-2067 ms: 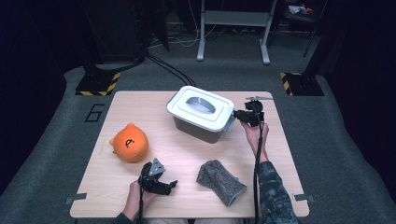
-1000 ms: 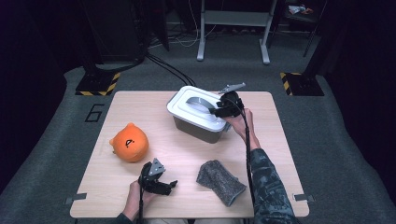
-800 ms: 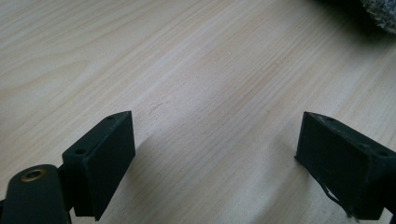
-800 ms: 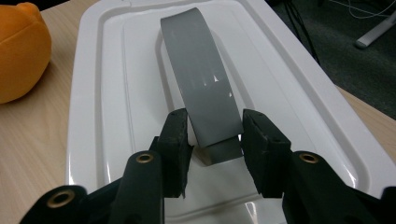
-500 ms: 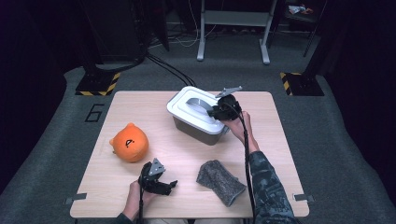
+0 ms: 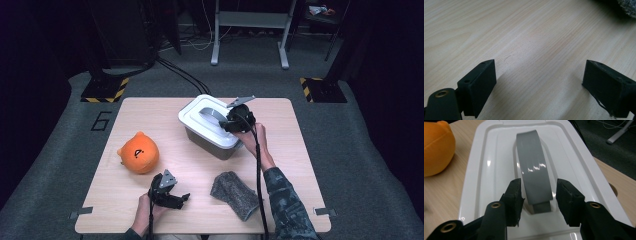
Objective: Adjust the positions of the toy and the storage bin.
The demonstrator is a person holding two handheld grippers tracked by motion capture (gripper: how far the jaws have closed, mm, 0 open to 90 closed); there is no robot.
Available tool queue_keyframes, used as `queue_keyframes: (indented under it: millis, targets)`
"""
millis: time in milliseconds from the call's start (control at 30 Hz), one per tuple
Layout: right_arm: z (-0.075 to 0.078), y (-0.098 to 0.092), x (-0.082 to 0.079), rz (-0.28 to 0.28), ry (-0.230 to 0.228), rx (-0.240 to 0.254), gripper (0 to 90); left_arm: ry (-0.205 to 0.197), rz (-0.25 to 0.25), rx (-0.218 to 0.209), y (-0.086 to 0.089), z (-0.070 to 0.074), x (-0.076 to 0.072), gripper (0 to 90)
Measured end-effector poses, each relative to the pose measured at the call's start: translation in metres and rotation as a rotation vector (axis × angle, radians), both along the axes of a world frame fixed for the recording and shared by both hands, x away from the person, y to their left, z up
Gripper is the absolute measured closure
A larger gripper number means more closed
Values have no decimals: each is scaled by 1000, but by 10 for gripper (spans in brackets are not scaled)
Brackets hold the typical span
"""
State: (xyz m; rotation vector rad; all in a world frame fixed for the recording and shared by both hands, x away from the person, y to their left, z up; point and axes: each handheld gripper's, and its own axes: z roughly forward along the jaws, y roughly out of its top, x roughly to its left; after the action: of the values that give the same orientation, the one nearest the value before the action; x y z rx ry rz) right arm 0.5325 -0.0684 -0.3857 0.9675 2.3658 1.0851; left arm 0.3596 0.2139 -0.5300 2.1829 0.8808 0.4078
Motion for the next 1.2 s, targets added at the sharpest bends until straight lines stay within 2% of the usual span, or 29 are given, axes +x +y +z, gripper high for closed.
queue_keyframes:
  millis: [33,67,200,233,267,367,667,900,1200]
  targets:
    - [2,2,1,8,-3,9,525,0,0,1,0,0,0,112]
    - [5,6,4,17,-29,-9,529,-1,0,1,0,0,0,111]
    - [11,21,9,54,-45,-53,537,1,-1,-1,0,0,0,112]
    - [11,25,11,65,-49,-83,574,1,-1,-1,0,0,0,111]
    - [11,25,11,65,-49,-83,574,1,-1,-1,0,0,0,112]
    - [10,31,14,65,-65,-124,643,1,-1,-1,0,0,0,112]
    - [10,33,10,85,-58,-110,665,1,-1,-1,0,0,0,112]
    - [8,38,4,85,-54,-79,666,1,-1,-1,0,0,0,111]
    - [8,44,-5,109,-41,-77,666,1,-1,0,0,0,0,111]
